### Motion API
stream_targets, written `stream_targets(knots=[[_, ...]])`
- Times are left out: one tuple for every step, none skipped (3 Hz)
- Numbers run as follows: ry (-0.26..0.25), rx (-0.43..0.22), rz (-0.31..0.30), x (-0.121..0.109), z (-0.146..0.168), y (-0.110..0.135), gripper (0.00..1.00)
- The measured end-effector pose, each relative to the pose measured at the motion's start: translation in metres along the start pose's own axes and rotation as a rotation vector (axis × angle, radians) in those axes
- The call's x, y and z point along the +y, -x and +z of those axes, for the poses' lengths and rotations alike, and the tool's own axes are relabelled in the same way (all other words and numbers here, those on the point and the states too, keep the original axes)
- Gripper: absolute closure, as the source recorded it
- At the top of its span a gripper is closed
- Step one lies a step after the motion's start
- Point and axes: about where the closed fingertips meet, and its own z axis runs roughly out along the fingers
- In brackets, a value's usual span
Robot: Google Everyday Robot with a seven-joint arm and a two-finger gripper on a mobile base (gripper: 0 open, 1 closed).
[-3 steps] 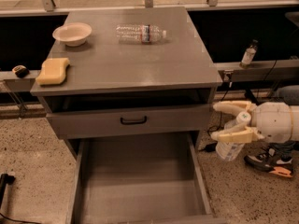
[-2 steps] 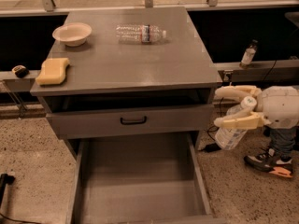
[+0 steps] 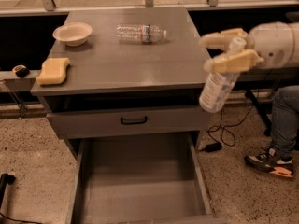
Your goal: Pick blue plastic bottle from middle drawer and place on counter
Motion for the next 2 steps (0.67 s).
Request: stream_targets(knots=[[0.057,-0.027,0.093,-0.048,0.034,0.034,1.0],[0.007,-0.034,0.122,-0.085,0.057,0.072,1.0]])
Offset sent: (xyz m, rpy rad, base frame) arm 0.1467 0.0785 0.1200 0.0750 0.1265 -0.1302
